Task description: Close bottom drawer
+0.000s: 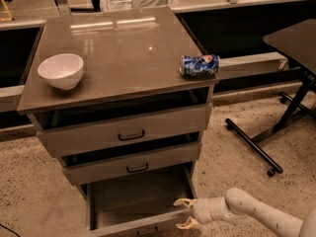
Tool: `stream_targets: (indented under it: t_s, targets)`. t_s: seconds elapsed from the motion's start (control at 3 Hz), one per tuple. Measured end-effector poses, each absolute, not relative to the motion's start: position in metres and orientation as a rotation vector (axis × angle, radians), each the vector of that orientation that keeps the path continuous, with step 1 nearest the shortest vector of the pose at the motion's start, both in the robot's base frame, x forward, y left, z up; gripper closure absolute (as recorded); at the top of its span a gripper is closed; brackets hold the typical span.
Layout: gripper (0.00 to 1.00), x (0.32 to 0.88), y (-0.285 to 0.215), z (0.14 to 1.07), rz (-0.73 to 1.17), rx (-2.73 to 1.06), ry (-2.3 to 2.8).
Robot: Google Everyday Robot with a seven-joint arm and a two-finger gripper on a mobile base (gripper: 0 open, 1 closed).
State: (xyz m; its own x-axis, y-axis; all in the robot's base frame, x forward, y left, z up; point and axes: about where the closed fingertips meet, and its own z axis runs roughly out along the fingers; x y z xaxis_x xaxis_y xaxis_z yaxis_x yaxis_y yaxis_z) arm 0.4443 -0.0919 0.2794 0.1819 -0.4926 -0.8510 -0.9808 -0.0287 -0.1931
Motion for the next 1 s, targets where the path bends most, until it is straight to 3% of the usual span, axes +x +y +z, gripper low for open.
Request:
stream_targets:
  t_s: [0.67,1.0]
  targets:
    - [0.89,0.444,-0.118,0.245,0.751,-1.64,1.364]
    - [1.0,0.443,-0.117,0.236,0.748,-1.612,1.336]
